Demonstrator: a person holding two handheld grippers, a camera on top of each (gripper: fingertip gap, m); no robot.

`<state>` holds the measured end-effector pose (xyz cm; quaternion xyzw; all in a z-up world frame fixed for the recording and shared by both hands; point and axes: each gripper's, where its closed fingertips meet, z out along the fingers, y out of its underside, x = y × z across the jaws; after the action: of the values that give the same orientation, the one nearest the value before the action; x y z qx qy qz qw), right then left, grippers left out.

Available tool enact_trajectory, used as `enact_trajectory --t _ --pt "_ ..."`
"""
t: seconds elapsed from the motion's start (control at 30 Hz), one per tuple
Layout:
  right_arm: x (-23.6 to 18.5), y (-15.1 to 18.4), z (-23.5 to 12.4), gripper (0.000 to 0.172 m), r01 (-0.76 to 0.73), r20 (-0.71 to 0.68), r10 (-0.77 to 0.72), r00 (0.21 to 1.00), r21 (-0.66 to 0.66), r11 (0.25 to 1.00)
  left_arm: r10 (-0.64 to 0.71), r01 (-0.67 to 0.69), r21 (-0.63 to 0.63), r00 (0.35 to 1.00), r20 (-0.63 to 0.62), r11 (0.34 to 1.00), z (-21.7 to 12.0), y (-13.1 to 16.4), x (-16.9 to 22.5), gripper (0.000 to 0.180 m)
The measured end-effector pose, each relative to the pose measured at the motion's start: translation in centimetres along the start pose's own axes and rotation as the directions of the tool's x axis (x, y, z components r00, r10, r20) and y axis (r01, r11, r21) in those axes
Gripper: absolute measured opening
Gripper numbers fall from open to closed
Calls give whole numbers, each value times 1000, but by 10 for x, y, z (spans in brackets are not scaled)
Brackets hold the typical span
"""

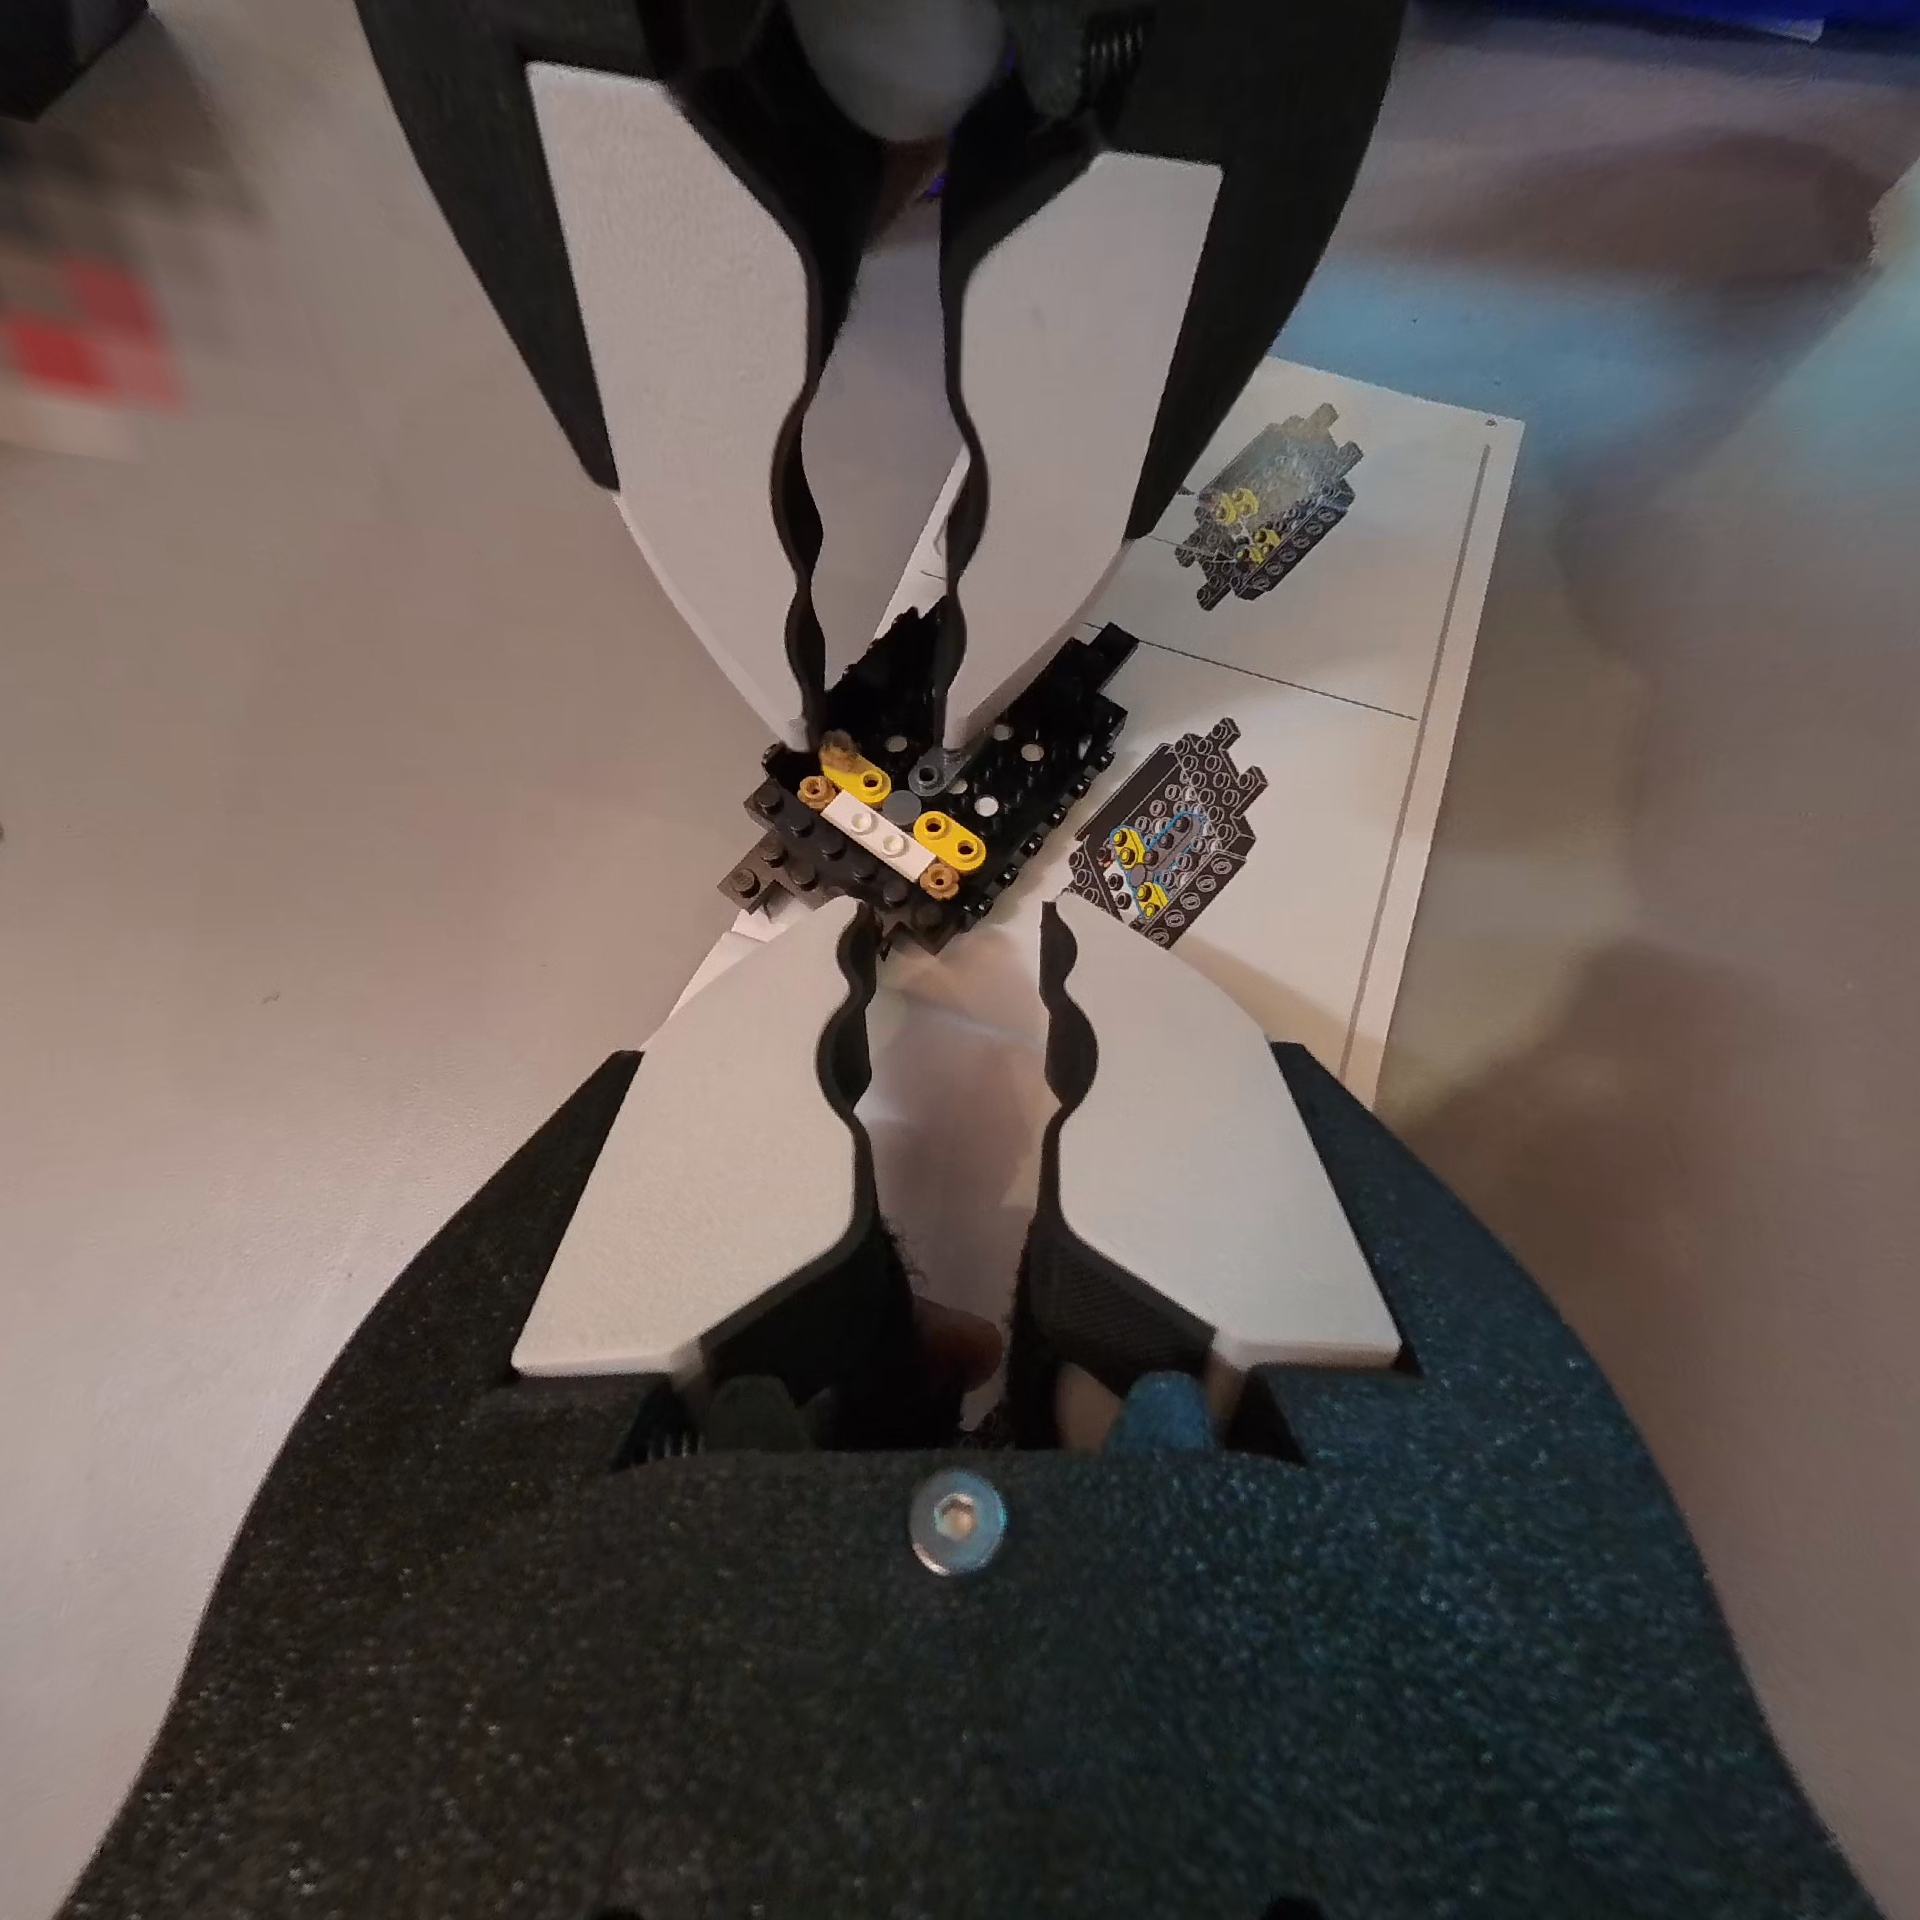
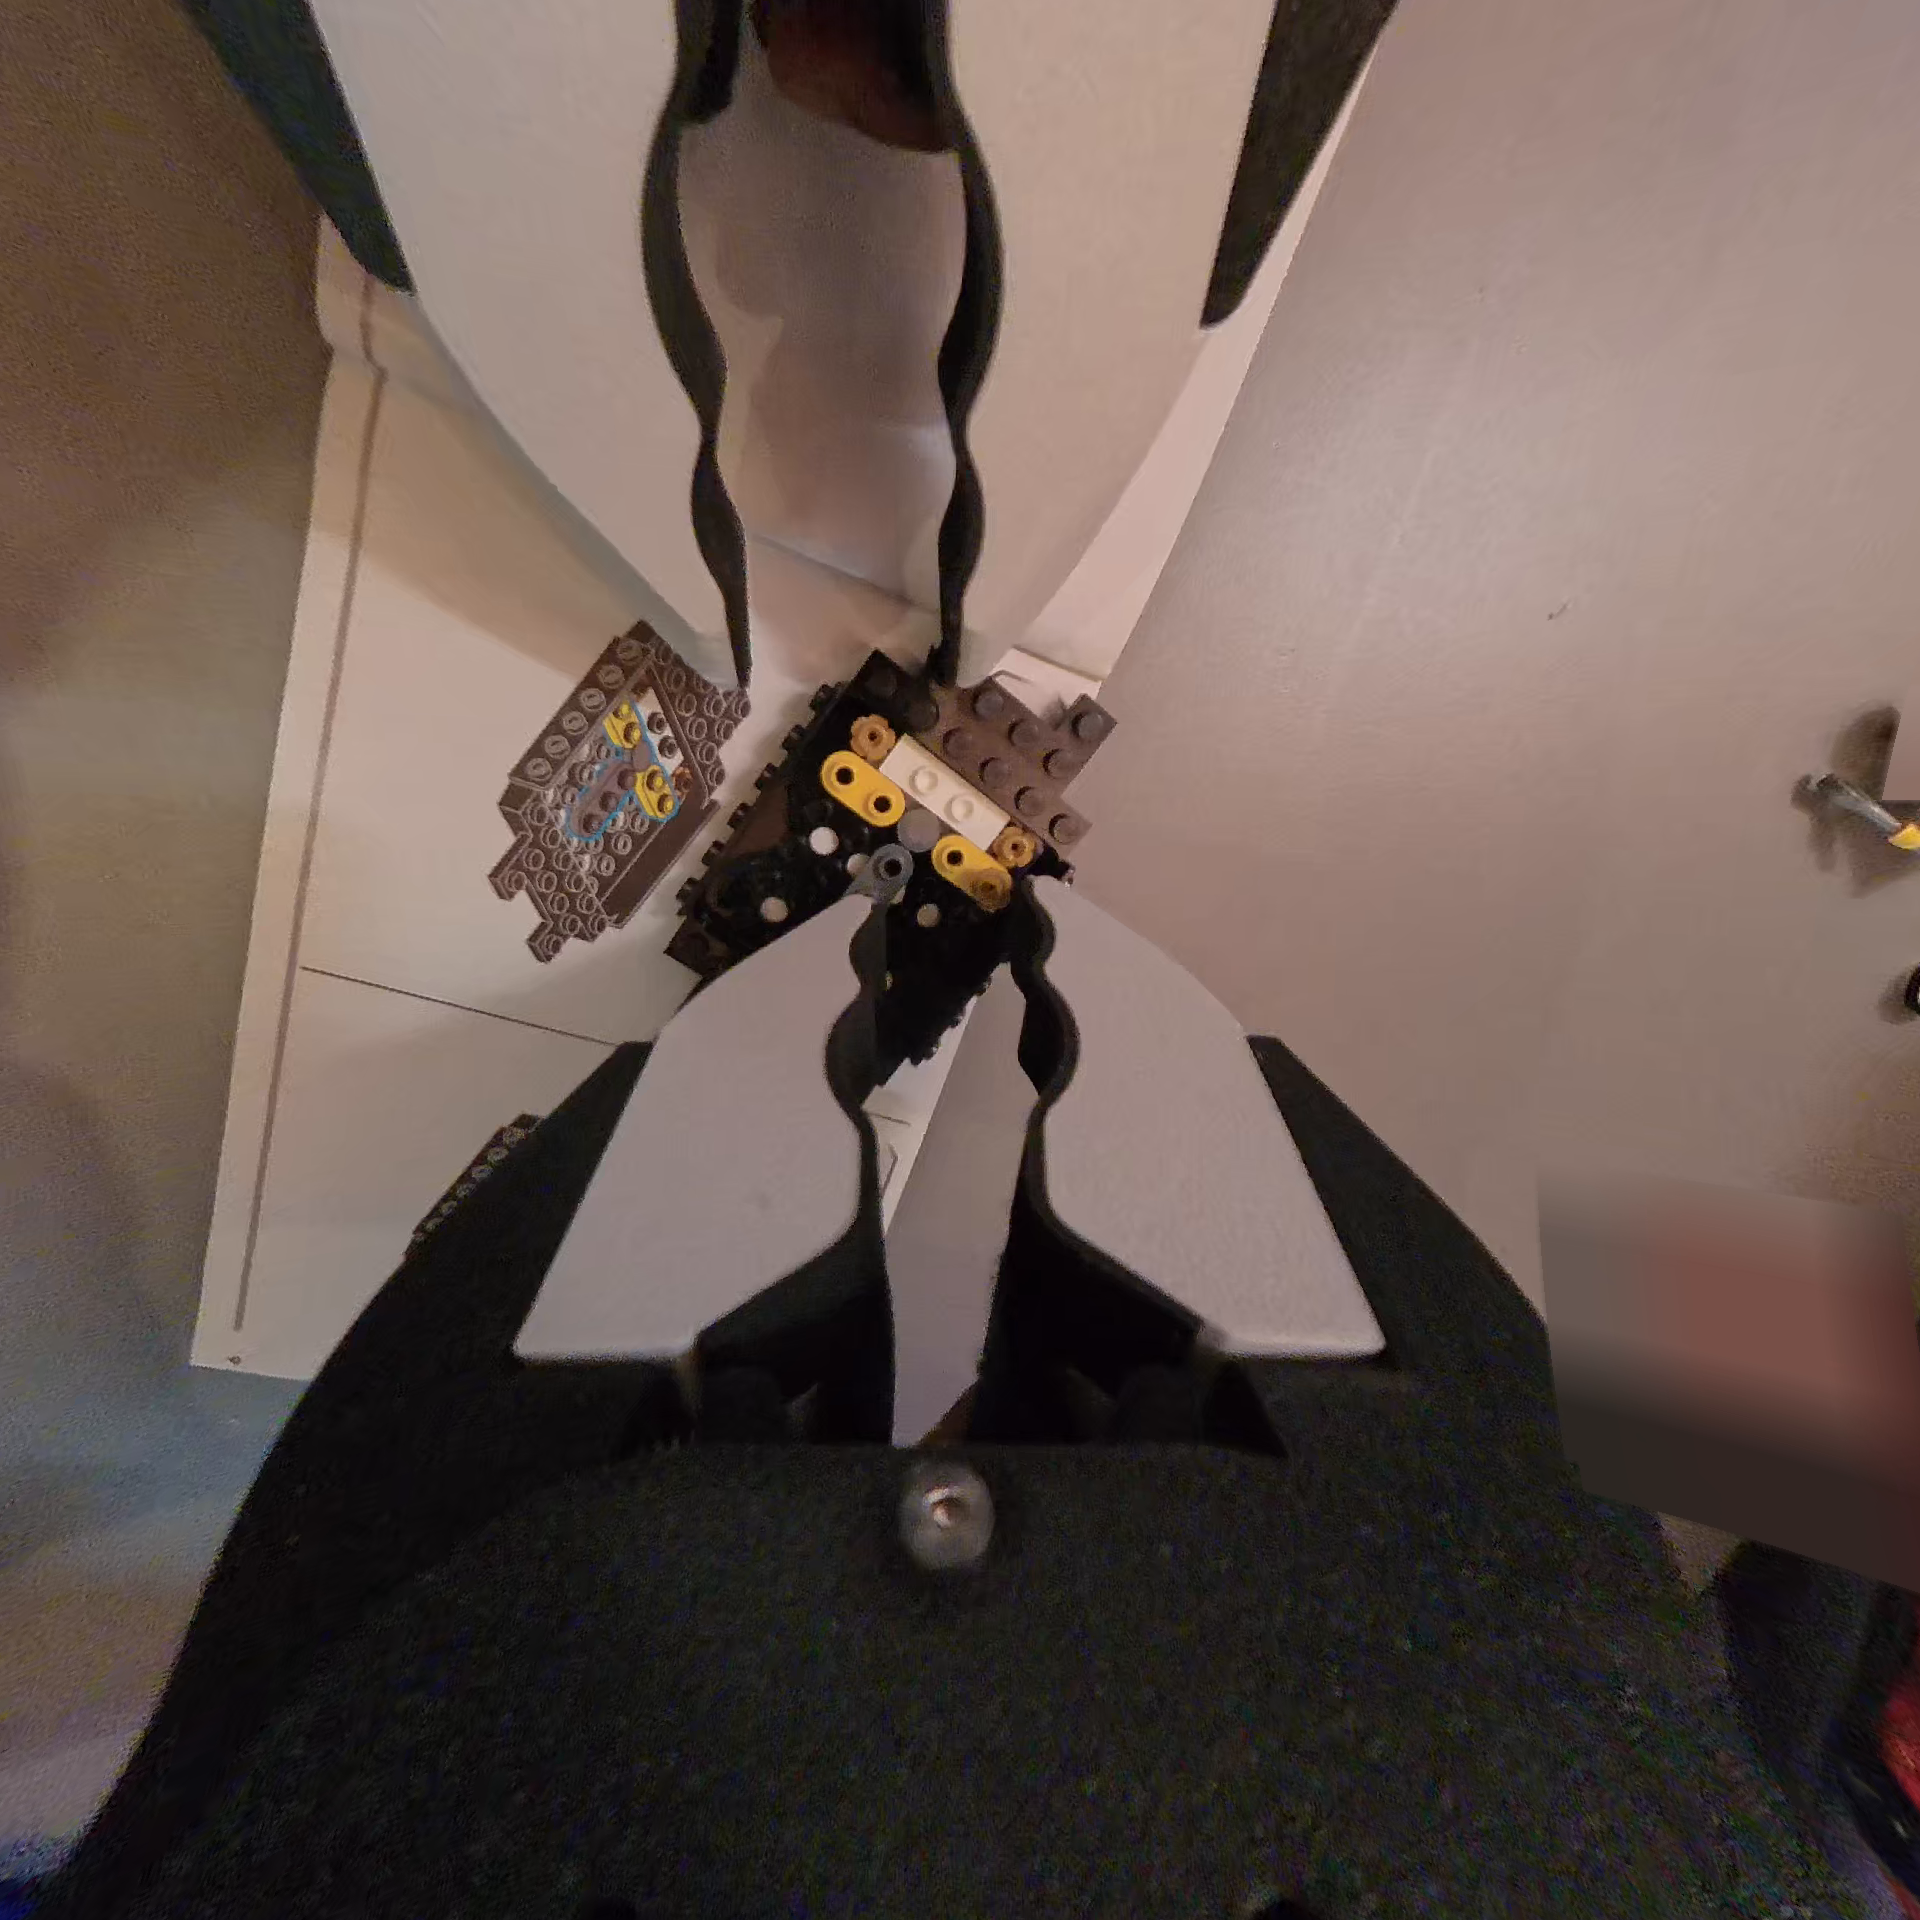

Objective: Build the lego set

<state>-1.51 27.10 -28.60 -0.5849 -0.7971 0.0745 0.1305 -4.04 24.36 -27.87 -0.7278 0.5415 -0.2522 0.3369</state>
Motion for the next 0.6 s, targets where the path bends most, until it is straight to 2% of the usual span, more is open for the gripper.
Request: enact_trajectory --t 0.17,0.6 --pt "-1 1 0 24 19 -8 -19 1000 -30 999 4 -4 -4 1000 -4 1000 1 0 1 30" --pt "-3 0 1 28 102 96 -96 991 -58 993 8 -8 -6 1000 -8 1000 1 1 2 30"
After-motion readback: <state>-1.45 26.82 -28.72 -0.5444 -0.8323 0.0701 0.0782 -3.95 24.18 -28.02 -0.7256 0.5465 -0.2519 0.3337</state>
